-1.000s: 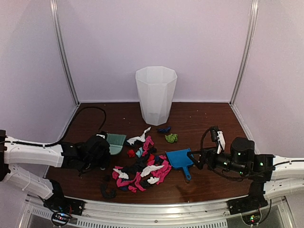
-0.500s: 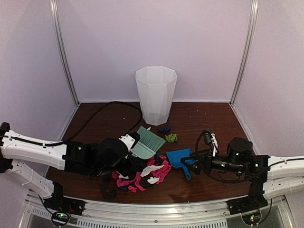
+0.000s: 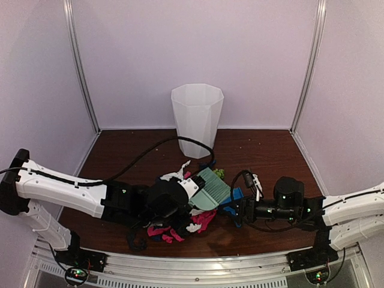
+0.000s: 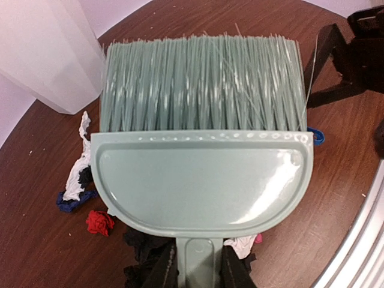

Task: Sweep away the paper scraps from the table
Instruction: Pass from the left arm to the right

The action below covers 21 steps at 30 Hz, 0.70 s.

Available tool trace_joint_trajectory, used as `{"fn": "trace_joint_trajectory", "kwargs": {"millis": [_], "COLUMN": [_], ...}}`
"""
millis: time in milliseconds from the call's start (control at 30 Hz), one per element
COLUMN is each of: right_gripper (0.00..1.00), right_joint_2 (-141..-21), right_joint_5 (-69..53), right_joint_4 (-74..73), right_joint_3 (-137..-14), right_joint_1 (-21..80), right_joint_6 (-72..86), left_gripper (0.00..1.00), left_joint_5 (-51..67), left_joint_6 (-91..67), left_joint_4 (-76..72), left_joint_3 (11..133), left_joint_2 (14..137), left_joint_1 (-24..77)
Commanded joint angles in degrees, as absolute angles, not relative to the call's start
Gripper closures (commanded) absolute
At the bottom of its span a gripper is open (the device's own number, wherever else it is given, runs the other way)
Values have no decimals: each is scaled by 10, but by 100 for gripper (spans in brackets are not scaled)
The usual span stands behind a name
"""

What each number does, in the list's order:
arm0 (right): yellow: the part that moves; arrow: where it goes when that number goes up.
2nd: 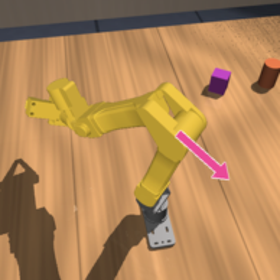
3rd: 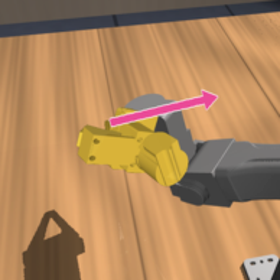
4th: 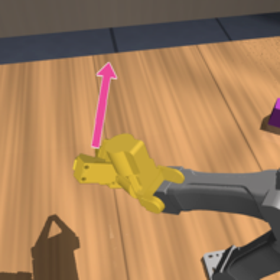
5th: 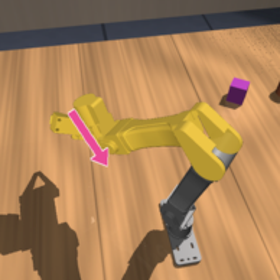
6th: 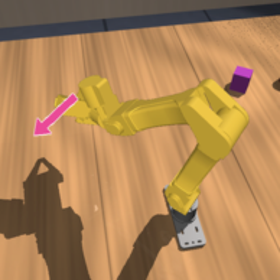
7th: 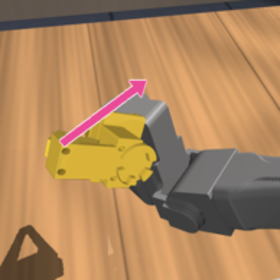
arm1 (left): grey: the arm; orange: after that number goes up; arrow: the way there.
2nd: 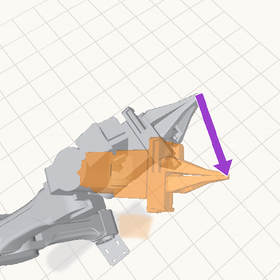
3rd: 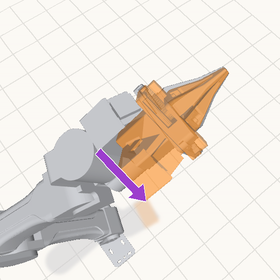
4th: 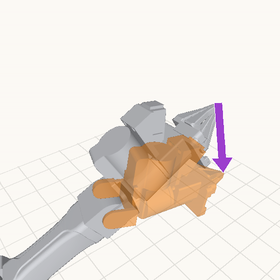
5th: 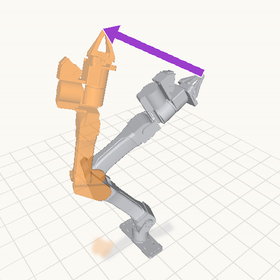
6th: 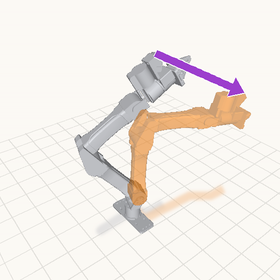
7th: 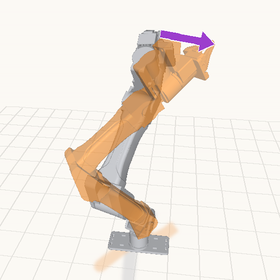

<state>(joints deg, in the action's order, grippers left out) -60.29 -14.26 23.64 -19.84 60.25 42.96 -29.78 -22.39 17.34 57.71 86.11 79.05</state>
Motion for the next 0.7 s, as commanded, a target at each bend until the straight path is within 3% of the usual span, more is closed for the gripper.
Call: {"fn": "trace_joint_trajectory", "kwargs": {"millis": [0, 167, 333, 667], "right_gripper": [13, 19, 33, 47], "right_joint_2": [-630, -625, -612, -626], "right_joint_5": [-184, -165, -150, -185], "right_joint_4": [339, 371, 391, 412], "right_joint_3": [-186, -172, -157, -159], "right_joint_1": [607, 607, 607, 607], "right_joint_6": [458, 475, 484, 496], "left_gripper": [87, 87, 87, 87], "left_joint_5": [-292, -283, -277, -268], "left_joint_6": [-199, -192, -183, -169], "left_joint_4": [141, 133, 124, 103], "left_joint_3": [606, 606, 604, 605], "left_joint_2": [873, 873, 872, 869], "left_joint_1": [807, 813, 823, 832]}}
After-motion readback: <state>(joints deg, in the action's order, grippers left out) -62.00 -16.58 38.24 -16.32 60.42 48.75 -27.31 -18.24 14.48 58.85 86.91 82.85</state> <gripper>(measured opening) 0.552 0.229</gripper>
